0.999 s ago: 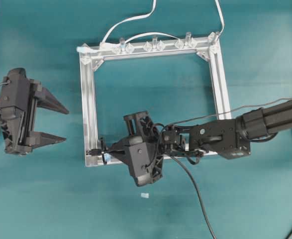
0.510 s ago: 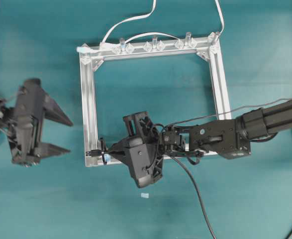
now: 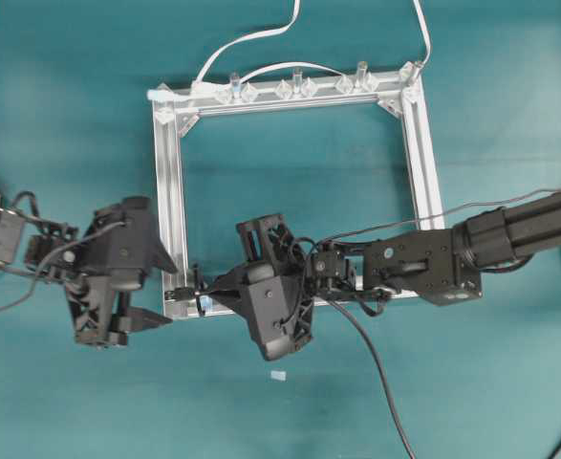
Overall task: Insert the wire through the string loop located on the left side.
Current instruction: 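Move the left gripper to the plug emerging from the loop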
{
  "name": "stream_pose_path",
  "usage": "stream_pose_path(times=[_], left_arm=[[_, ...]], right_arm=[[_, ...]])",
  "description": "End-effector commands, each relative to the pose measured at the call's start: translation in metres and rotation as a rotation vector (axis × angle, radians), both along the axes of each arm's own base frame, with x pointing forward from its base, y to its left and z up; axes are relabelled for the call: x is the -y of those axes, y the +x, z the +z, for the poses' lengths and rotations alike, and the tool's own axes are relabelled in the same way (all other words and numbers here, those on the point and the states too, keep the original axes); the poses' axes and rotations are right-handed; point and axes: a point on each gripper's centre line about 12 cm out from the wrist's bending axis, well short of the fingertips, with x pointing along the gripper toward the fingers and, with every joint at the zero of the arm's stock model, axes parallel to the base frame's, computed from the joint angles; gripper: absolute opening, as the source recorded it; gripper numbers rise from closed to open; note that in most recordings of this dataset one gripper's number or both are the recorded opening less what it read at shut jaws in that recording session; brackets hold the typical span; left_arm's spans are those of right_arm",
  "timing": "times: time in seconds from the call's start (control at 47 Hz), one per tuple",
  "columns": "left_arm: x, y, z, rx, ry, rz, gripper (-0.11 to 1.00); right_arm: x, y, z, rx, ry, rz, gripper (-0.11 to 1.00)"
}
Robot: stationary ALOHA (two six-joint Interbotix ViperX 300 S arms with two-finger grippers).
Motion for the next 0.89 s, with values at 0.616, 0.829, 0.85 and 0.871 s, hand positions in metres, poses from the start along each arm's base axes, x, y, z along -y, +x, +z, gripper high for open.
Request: stream_pose_path(times=[0.616, 0.829, 0.85, 0.871], left_arm=[[0.004, 0.012, -0.004, -0.007, -0.003, 0.002, 0.87], [0.006, 0.018, -0.009, -0.019, 0.0, 0.002, 0.87], [0.006, 0.018, -0.009, -0.019, 0.0, 0.002, 0.87], [0.006, 0.019, -0.008, -0.018, 0.0, 0.002, 0.87]], right_arm=[[-0.001, 0.007, 0.02, 0.057, -0.002, 0.005, 0.07], [-0.001, 0.006, 0.019, 0.055, 0.0, 0.003, 0.07], [-0.001, 0.006, 0.019, 0.055, 0.0, 0.003, 0.07], [-0.001, 0.007, 0.02, 0.057, -0.001, 0.004, 0.07]])
